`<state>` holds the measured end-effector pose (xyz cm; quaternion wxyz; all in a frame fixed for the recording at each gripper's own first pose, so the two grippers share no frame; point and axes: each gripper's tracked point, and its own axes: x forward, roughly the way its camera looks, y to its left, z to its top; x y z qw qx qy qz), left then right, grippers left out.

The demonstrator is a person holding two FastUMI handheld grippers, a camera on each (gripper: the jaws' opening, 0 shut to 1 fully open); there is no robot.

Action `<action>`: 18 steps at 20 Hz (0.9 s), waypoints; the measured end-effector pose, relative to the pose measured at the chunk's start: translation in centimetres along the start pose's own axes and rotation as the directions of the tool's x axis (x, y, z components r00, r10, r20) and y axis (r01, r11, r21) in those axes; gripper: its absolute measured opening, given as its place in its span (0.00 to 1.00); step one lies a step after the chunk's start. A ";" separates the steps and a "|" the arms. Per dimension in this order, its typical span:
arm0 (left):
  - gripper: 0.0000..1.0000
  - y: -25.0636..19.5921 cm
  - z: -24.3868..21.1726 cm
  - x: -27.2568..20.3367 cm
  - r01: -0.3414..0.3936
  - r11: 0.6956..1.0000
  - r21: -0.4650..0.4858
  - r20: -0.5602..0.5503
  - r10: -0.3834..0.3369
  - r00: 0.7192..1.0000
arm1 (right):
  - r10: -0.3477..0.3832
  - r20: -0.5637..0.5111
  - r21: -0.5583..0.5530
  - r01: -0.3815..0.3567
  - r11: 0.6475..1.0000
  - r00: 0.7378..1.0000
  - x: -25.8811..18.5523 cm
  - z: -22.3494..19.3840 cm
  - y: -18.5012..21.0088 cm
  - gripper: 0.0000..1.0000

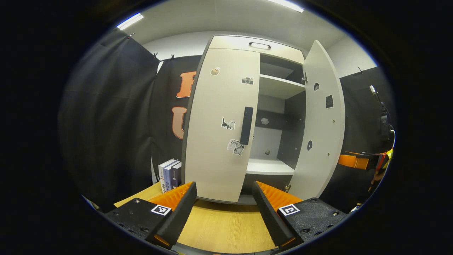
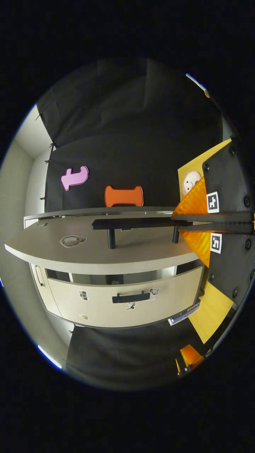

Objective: Open the right door of the double-door shoe cabinet with the right hand, and open the left door with the left hand.

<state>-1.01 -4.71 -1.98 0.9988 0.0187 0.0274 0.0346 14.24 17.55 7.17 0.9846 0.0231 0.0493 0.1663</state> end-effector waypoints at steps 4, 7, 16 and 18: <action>0.95 -1.5 0.2 0.7 0.006 1.000 0.019 0.003 -0.006 1.000 | -0.006 -0.001 0.020 0.006 1.000 1.000 -0.1 0.0 -0.5 0.08; 0.95 -2.6 0.0 1.4 0.004 1.000 0.028 -0.001 -0.004 1.000 | -0.018 0.004 0.011 0.018 1.000 1.000 0.0 0.1 -1.1 0.07; 0.95 -5.9 0.7 4.1 0.006 0.999 0.045 0.012 -0.007 1.000 | -0.053 -0.001 -0.010 0.053 0.999 0.999 -0.1 0.2 -3.2 0.08; 0.95 -6.3 1.3 5.1 0.001 0.999 0.035 0.017 -0.002 1.000 | -0.044 -0.005 -0.014 0.044 0.999 0.999 -0.2 0.2 -3.2 0.08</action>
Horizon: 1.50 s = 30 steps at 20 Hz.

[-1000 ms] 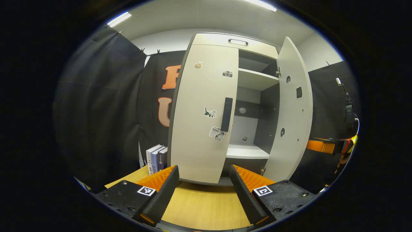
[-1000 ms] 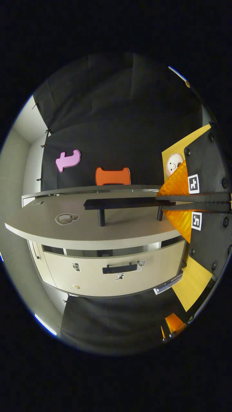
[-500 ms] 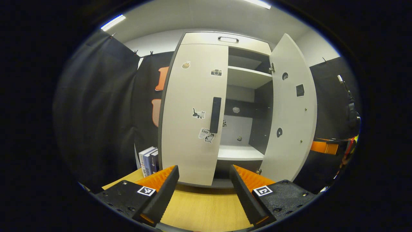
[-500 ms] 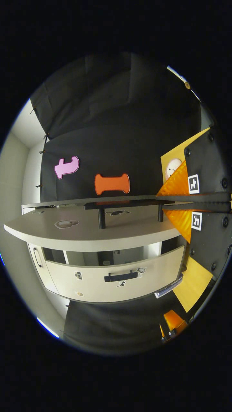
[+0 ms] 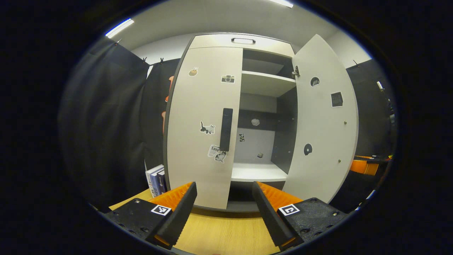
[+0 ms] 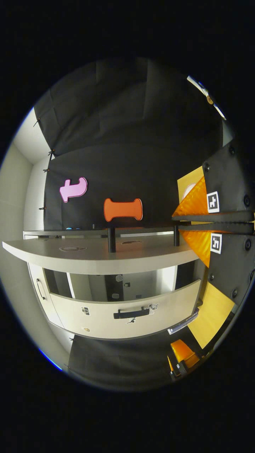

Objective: Open the right door of the double-door shoe cabinet with the right hand, and open the left door with the left hand.

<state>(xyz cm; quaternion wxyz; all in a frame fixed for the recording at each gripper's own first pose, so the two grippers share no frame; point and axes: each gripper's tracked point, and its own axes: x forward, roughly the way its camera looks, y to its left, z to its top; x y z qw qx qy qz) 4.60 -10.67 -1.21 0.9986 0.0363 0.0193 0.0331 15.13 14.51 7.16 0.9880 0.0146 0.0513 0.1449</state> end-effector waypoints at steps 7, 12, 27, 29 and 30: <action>0.92 -0.3 1.4 5.4 -0.024 0.999 0.026 0.031 0.023 0.999 | -0.005 0.015 0.022 0.005 1.000 1.000 -0.8 0.3 -0.8 0.24; 0.92 -0.6 1.4 10.0 -0.022 1.000 -0.001 0.024 0.022 0.999 | -0.043 0.033 0.030 0.042 0.999 0.999 -0.7 0.6 -2.3 0.51; 0.95 1.2 2.1 21.1 -0.052 0.998 0.030 0.011 0.052 0.999 | -0.108 0.025 0.051 0.106 0.993 0.994 -0.1 0.6 -3.9 0.89; 0.94 1.1 1.5 22.0 -0.047 0.999 0.026 -0.009 0.047 0.999 | -0.103 0.020 0.054 0.102 0.993 0.994 0.1 0.5 -3.8 0.89; 0.94 1.1 1.4 22.3 -0.045 0.999 0.020 -0.015 0.045 0.999 | -0.103 0.017 0.054 0.102 0.993 0.994 0.2 0.5 -3.8 0.89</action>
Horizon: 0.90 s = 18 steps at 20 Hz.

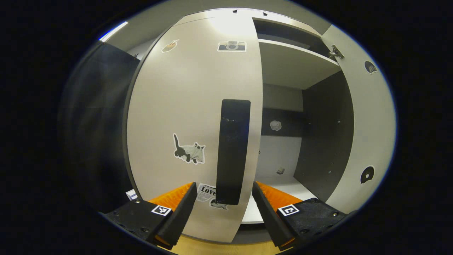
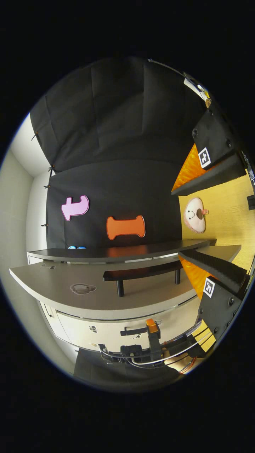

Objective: Open the right door of the double-door shoe cabinet with the right hand, and open the left door with the left hand.

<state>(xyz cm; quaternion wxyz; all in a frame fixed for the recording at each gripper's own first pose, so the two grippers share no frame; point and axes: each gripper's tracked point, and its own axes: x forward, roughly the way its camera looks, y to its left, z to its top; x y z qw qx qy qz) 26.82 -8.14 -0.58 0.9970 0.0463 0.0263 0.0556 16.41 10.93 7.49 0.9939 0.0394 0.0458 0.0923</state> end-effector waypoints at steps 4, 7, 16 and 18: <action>0.70 -1.3 0.0 0.3 0.048 0.999 -0.025 -0.002 -0.048 0.999 | -0.020 0.006 -0.003 0.020 1.000 1.000 0.2 0.1 -0.3 0.97; 0.60 -1.4 0.0 0.3 0.060 0.998 -0.015 -0.005 -0.060 0.998 | -0.028 0.002 0.005 0.028 1.000 1.000 0.1 0.0 -0.3 0.89; 0.32 -0.4 0.0 0.1 0.082 0.996 -0.020 -0.020 -0.082 0.996 | -0.048 0.004 0.002 0.048 0.999 0.999 -0.4 -0.1 0.4 0.89; 0.24 -0.4 -0.2 0.1 0.081 0.997 -0.010 -0.017 -0.081 0.997 | -0.057 0.009 -0.005 0.057 0.998 0.998 -0.6 0.1 0.7 0.97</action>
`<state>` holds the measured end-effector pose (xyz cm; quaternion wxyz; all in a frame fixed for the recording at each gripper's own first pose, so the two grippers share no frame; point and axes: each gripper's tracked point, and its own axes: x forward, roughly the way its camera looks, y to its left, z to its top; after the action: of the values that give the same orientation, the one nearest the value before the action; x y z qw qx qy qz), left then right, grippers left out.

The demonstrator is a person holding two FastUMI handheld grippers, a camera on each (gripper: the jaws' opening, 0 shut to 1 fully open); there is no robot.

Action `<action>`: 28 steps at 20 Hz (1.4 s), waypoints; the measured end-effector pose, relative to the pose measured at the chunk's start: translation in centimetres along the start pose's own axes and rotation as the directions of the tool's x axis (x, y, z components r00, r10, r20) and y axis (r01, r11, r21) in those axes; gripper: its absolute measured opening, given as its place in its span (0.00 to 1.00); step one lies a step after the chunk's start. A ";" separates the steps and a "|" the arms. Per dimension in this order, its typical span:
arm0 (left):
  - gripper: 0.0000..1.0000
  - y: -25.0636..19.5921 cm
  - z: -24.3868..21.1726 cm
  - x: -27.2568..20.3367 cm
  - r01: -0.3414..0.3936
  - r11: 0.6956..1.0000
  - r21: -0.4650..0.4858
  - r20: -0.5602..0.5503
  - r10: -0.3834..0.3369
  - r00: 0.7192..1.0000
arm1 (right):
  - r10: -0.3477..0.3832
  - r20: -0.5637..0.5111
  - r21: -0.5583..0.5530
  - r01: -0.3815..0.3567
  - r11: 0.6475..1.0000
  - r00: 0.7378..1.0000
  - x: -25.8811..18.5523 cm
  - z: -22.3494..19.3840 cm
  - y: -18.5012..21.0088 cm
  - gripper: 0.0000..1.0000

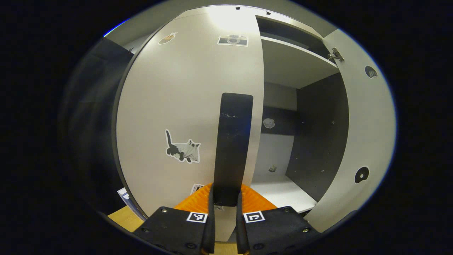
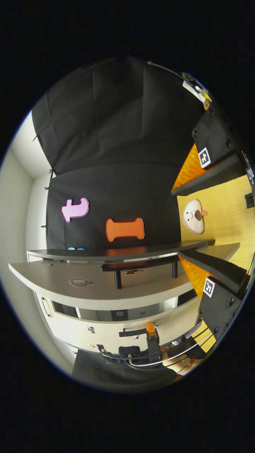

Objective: Open the right door of the double-door shoe cabinet with the right hand, and open the left door with the left hand.

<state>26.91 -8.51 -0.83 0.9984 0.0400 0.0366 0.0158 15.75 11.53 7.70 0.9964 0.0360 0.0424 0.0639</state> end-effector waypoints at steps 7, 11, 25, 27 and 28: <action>0.16 0.6 -0.3 -0.7 0.057 0.998 0.000 -0.004 -0.057 0.998 | -0.031 0.031 -0.036 0.032 0.999 0.999 -1.7 0.6 2.4 0.89; 0.16 1.0 -0.1 -1.8 0.100 0.995 -0.007 0.001 -0.100 0.995 | -0.039 0.043 -0.048 0.041 0.998 0.998 -3.9 0.4 4.8 0.89; 0.16 2.8 0.2 -4.8 0.247 0.969 0.023 0.009 -0.248 0.969 | -0.058 0.056 -0.020 0.059 0.998 0.997 -7.1 -1.3 12.4 0.89; 0.16 3.1 0.2 -5.3 0.252 0.967 0.025 0.015 -0.253 0.967 | -0.050 0.054 -0.030 0.051 0.998 0.997 -7.0 -1.3 13.1 0.89; 0.16 3.2 0.2 -5.5 0.255 0.967 0.025 0.017 -0.255 0.967 | -0.042 0.051 -0.039 0.044 0.998 0.998 -6.8 -1.4 13.6 0.89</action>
<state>21.32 -5.50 0.02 0.9920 0.0463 0.0316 -0.1135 7.22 24.16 7.91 0.9988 0.0168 0.0168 0.0423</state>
